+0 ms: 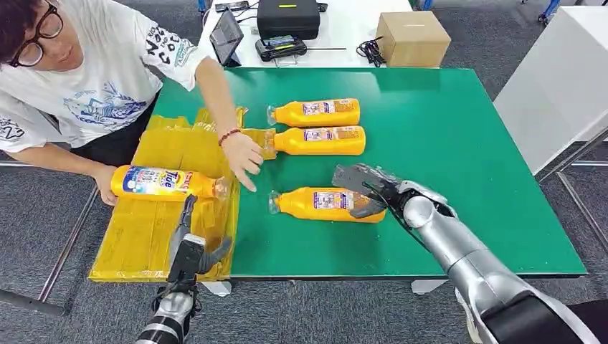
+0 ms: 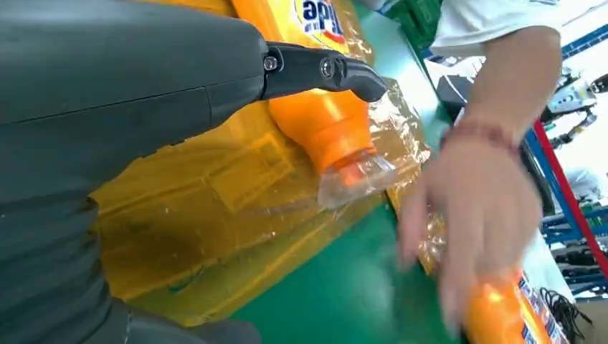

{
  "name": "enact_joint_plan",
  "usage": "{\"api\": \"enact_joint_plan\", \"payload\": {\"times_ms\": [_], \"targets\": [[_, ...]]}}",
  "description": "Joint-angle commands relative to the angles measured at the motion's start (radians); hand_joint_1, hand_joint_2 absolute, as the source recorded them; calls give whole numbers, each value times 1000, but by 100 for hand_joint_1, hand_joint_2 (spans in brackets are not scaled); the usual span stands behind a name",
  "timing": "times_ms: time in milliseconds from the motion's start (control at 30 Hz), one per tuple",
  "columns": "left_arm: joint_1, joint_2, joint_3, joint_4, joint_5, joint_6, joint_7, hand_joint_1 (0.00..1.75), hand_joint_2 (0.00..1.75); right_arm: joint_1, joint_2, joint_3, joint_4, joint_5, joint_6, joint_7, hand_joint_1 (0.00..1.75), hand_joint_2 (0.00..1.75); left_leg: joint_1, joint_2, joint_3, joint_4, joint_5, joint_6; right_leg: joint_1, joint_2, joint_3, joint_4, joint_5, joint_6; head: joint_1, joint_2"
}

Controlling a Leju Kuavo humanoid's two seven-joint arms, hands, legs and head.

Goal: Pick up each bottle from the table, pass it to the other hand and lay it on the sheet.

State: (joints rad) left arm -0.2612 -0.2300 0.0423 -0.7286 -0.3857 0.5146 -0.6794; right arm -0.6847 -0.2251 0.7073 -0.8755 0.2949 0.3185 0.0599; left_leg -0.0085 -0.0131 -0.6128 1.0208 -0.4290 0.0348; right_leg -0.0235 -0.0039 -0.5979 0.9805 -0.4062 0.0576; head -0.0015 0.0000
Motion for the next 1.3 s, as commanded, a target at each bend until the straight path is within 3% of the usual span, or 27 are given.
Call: {"api": "enact_joint_plan", "payload": {"times_ms": [33,200,400,533,767,1300], "targets": [[-49,10,-38,86,14,2,-19,0,175,-31,-84,140,-13,-45,8,15,0,175,2,0,3,0,-1,-3,2,-1,3,0,-2,-3,0,0],[-46,9,-46,84,35,3,-19,0,175,-57,-193,198,-94,-105,50,61,0,175,3,-1,3,1,-2,-2,3,-2,4,0,-2,-3,0,0],[-55,-4,-57,81,52,-6,-19,0,175,-83,-218,234,-136,-127,87,99,0,175,1,0,1,1,-2,-2,1,0,2,1,-2,-3,0,0],[-60,-16,-68,88,60,-12,-19,0,175,-117,-167,275,-94,-106,83,123,0,175,1,1,1,1,-1,-2,1,1,1,1,-1,-3,-1,0],[-66,-25,-88,95,81,-21,-19,0,175,-230,-6,379,91,-18,30,94,0,175,2,9,4,1,-2,-3,2,8,2,1,0,-4,-1,0],[-72,-24,-89,102,82,-26,-19,0,175,-255,25,398,119,-3,37,72,0,175,1,1,1,0,-1,-2,1,1,1,1,0,-2,-1,0]]}}
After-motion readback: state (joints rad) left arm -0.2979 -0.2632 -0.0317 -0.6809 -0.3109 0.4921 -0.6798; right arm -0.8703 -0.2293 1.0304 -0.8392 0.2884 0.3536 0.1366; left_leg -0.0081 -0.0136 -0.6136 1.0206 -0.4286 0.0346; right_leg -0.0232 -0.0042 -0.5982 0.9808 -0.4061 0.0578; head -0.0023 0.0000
